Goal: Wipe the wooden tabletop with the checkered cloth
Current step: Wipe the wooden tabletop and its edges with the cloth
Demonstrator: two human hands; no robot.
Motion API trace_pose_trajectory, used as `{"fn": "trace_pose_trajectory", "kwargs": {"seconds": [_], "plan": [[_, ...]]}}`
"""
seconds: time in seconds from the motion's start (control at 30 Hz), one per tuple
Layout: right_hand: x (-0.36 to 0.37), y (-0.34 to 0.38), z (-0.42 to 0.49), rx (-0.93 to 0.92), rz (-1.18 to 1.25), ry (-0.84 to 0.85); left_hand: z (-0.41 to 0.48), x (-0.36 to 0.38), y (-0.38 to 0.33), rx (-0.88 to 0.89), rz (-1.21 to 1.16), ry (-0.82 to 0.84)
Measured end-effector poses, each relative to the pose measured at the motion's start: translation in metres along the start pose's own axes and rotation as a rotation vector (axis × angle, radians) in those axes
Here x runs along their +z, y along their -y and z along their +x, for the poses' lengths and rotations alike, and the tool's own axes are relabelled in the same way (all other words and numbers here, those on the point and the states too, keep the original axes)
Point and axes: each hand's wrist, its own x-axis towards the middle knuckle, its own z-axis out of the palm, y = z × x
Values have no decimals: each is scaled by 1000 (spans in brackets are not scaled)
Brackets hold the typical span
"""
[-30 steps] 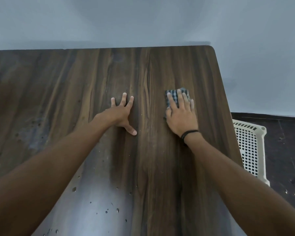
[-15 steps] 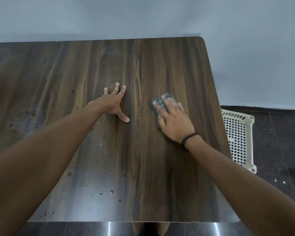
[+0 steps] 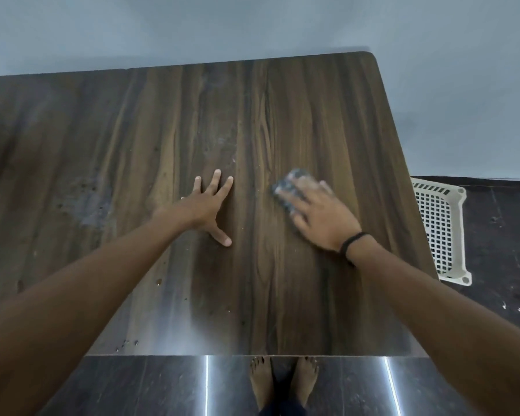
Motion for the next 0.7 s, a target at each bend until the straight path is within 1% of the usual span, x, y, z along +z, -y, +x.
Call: {"fn": "trace_pose_trajectory", "kwargs": {"seconds": [0.03,0.07,0.1,0.13,0.2,0.23,0.27,0.3,0.33,0.37,0.4,0.43,0.47,0.5,0.53,0.57,0.6,0.63,0.67,0.7], "plan": [[-3,-11,9,189,51,-52,0,0,-1,-4,0,-4],[-6,-9,12,372,75,-60,0,-2,-3,-9,3,1],[-2,0,11,413,66,-50,0,-3,-4,-16,7,8],[1,19,4,311,24,-9,-1,-3,-5,-20,5,12],[11,32,-19,-1,-18,51,-1,-2,-2,-18,-17,9],[6,25,-22,-61,-33,53,-2,-2,-2,-12,-27,-2],[2,12,-18,14,-21,21,-3,-2,-2,-10,-32,-14],[0,4,-13,180,17,-29,-3,-2,-2,-11,-36,-21],[-2,12,-11,350,48,-49,-3,-2,-3,-14,-37,-22],[3,28,-14,419,46,-62,-4,-1,-4,-17,-38,-24],[9,54,-21,357,21,-21,-5,0,-4,-21,-37,-30],[19,69,-33,207,17,12,-6,0,-4,-23,-35,-37],[22,72,-45,57,-9,55,-8,0,-4,-23,-37,-39],[16,62,-48,-24,-28,63,-10,-1,-5,-19,-43,-42],[9,43,-41,25,-23,32,-13,1,-6,-16,-51,-48],[4,25,-33,186,12,-20,-16,4,-8,-13,-57,-49],[-1,21,-30,385,60,-51,-20,8,-10,-13,-61,-41],[2,27,-34,483,68,-82,-24,13,-12,-18,-61,-24],[7,47,-42,442,42,-64,-27,20,-12,-24,-58,-8],[15,66,-58,280,18,-26,-30,26,-14,-27,-55,8]]}}
